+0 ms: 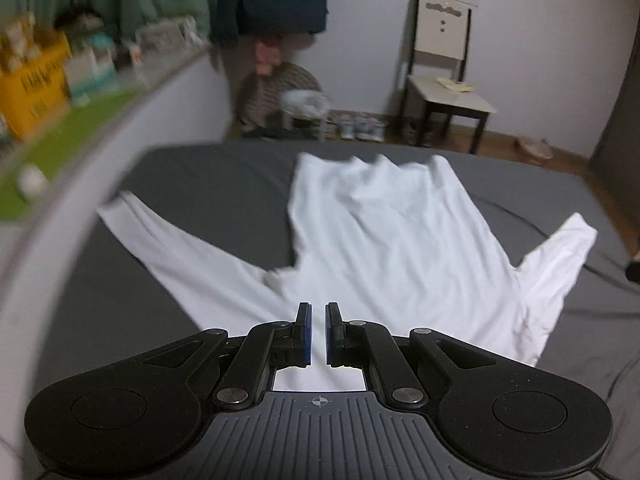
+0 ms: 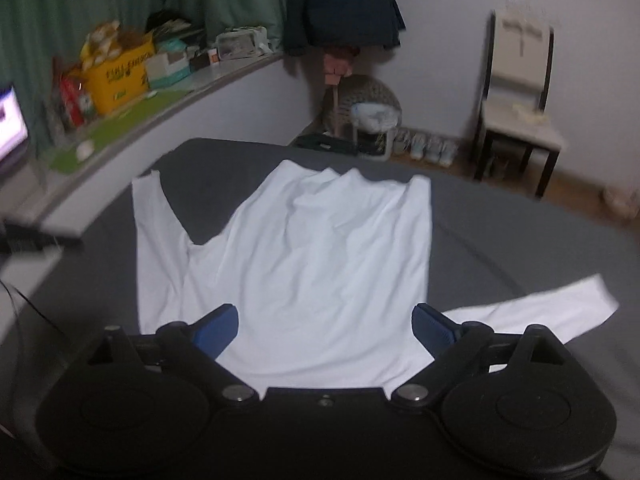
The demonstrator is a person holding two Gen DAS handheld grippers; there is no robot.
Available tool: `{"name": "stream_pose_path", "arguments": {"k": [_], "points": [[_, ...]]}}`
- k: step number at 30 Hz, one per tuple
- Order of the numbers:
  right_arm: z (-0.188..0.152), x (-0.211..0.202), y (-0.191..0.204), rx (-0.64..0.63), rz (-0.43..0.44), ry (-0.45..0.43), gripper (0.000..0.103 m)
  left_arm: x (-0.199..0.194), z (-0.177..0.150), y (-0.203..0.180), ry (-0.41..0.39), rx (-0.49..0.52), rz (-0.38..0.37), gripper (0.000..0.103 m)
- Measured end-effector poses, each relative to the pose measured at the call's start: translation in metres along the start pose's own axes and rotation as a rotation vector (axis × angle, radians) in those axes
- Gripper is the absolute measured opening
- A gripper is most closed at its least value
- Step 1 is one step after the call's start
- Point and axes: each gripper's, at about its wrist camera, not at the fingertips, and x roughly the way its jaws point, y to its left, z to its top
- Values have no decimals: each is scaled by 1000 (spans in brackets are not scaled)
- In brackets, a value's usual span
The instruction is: Fold clothes
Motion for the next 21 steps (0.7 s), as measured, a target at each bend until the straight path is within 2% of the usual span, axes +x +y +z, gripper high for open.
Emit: {"name": "stream_pose_path", "arguments": {"k": [2,5,7,8,10,12,14,21], "points": [[4,-19,10,-44,-5,-27,94,-26,16,-3,-16,-13,12,4],[6,-48,20,-35,33,-60,95,-68,33,-9,-61,-50,9,4],[4,-64,26,-18,52,-71,98,-83,38,-14,-64,-64,-34,4],[-2,-67,29,-27,48,-68,103,-86,38,-18,-55,-59,-65,4],[-13,-73,36,-45,41,-62,103,-91,35,-25,-43,-38,-100,4],[-26,-76,43,-67,33,-53,103,-86,29,-31,-15,0,-97,4],[-43,-65,44,-99,25,-27,103,-66,22,-36,47,38,-115,4],[-85,33,32,-111,-2,42,103,37,-6,-47,266,197,-123,5]]}}
